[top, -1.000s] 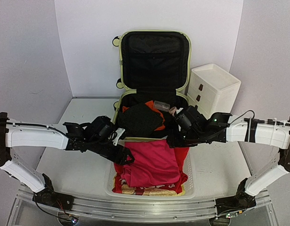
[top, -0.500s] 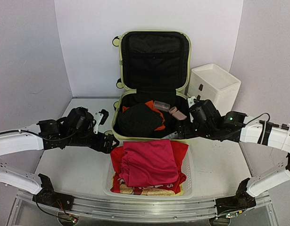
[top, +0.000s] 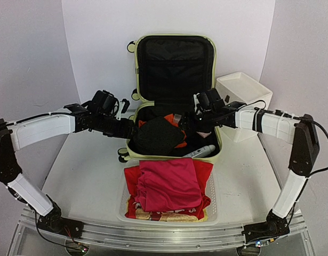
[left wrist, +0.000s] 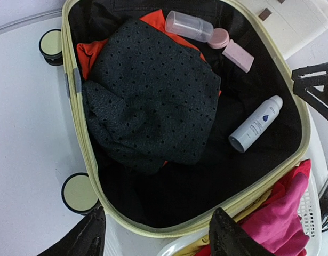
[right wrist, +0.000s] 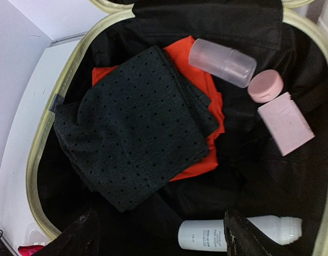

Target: Open, take out, and arrange the luggage

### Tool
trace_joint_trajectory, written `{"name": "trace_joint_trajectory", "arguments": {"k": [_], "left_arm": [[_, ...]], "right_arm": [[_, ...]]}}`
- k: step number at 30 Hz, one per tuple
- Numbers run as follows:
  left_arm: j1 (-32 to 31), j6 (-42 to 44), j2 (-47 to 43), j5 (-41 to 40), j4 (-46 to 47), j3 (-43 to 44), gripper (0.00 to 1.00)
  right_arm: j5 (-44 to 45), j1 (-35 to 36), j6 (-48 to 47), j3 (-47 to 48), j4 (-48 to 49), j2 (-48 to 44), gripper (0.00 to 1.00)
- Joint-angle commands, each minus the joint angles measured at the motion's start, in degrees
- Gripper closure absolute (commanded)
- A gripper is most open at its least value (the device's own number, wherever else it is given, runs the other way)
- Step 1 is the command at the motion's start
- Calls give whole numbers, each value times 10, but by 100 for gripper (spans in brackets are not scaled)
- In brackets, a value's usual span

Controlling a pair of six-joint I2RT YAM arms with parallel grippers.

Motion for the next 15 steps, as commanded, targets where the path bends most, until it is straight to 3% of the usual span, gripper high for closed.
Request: {"name": "trace_joint_trajectory", "arguments": {"k": [1, 11, 15], "left_arm": [[8, 15, 54, 12, -21, 70, 36], [8, 27, 79, -5, -24, 87, 41], [9, 38, 64, -10, -24, 77, 41]], "right_arm": [[-85, -19, 58, 70, 9, 68, 23], [-95, -57, 100, 188, 6, 217, 46], [-107, -71, 77, 227, -6, 270, 44]]}}
